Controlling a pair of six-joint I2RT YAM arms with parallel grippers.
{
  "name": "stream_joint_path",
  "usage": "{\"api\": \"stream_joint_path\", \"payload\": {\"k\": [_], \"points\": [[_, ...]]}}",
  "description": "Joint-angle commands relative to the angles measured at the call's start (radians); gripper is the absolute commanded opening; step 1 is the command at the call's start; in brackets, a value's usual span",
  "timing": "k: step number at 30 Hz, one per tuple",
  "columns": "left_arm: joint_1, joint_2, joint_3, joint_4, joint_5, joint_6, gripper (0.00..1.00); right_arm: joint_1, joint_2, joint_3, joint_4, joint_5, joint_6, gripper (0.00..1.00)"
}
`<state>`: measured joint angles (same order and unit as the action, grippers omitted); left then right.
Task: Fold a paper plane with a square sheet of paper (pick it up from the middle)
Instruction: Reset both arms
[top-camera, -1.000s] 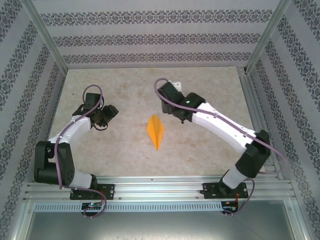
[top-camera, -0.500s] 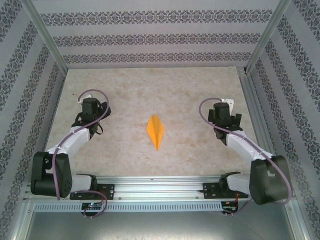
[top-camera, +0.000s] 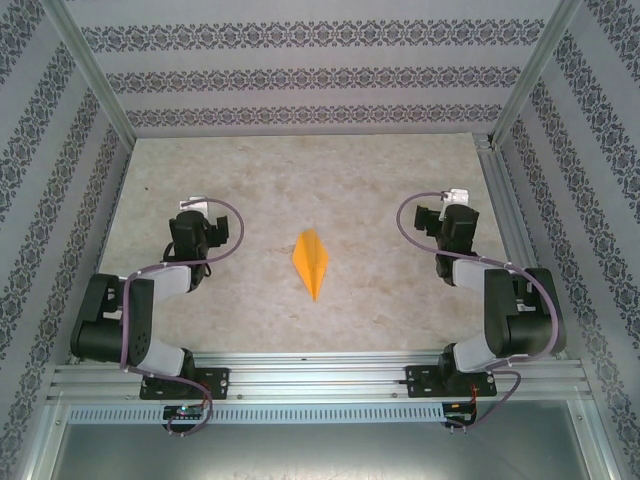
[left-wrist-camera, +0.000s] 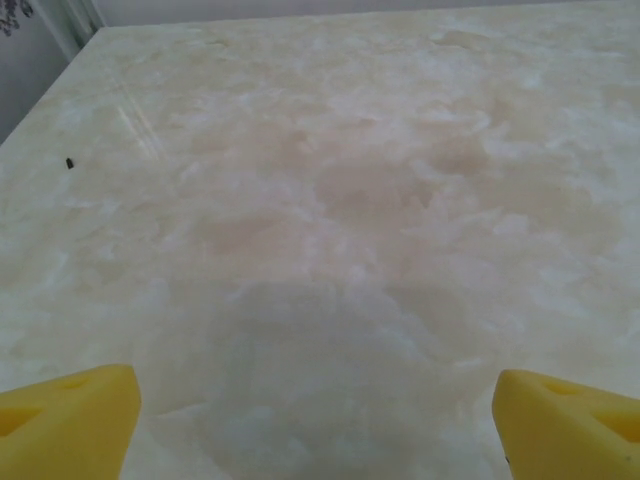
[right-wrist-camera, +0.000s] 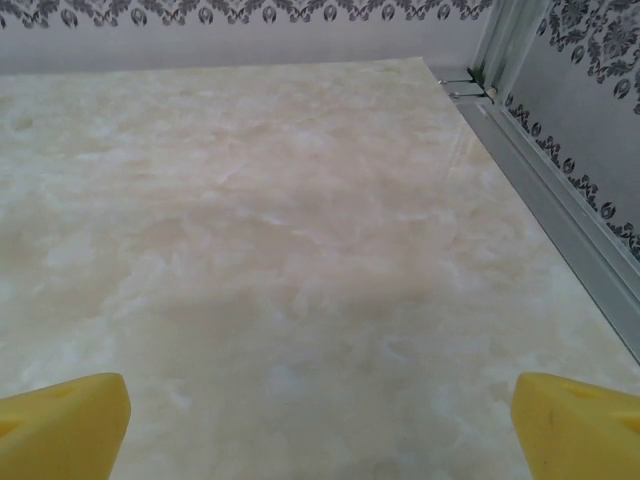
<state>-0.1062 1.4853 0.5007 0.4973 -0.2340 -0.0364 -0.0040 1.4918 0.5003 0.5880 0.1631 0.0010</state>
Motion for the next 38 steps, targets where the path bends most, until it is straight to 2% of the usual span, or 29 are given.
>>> {"api": "stream_joint_path", "payload": {"k": [1, 2, 3, 4, 6, 7, 9, 10, 13, 16, 19, 38], "points": [[-0.008, 0.034, -0.061, 0.265, 0.072, 0.081, 0.92, -0.031, 0.015, -0.116, 0.320, -0.165, 0.006, 0.98], [-0.006, 0.035, -0.082, 0.301, 0.085, 0.084, 0.92, -0.031, 0.066, -0.166, 0.495, -0.163, 0.023, 0.98], [-0.003, 0.049, -0.102, 0.337, 0.087, 0.078, 0.93, -0.036, 0.053, -0.200, 0.517, -0.163, 0.025, 0.98], [-0.001, 0.092, -0.123, 0.445, 0.058, 0.072, 0.93, -0.037, 0.031, -0.192, 0.458, -0.162, 0.021, 0.98], [0.022, 0.064, -0.093, 0.321, 0.066, 0.036, 0.94, -0.036, 0.040, -0.165, 0.404, -0.150, 0.024, 0.98], [0.023, 0.088, -0.112, 0.412, 0.063, 0.040, 1.00, -0.036, 0.044, -0.133, 0.391, -0.142, 0.024, 0.98], [0.022, 0.068, -0.101, 0.350, 0.044, 0.031, 1.00, -0.033, 0.045, -0.134, 0.393, -0.129, 0.025, 0.98], [0.021, 0.084, -0.112, 0.401, 0.037, 0.036, 1.00, -0.031, 0.043, -0.134, 0.391, -0.122, 0.025, 0.98], [0.020, 0.077, -0.109, 0.379, 0.042, 0.036, 1.00, -0.017, 0.041, -0.141, 0.402, -0.054, 0.025, 0.98], [0.020, 0.073, -0.097, 0.350, 0.084, 0.051, 1.00, -0.004, 0.043, -0.149, 0.418, -0.001, 0.028, 0.98], [0.021, 0.072, -0.090, 0.339, 0.127, 0.066, 1.00, -0.004, 0.042, -0.149, 0.418, 0.000, 0.029, 0.98], [0.034, 0.076, -0.083, 0.329, 0.157, 0.059, 1.00, -0.004, 0.041, -0.151, 0.421, -0.003, 0.029, 0.98]]}}
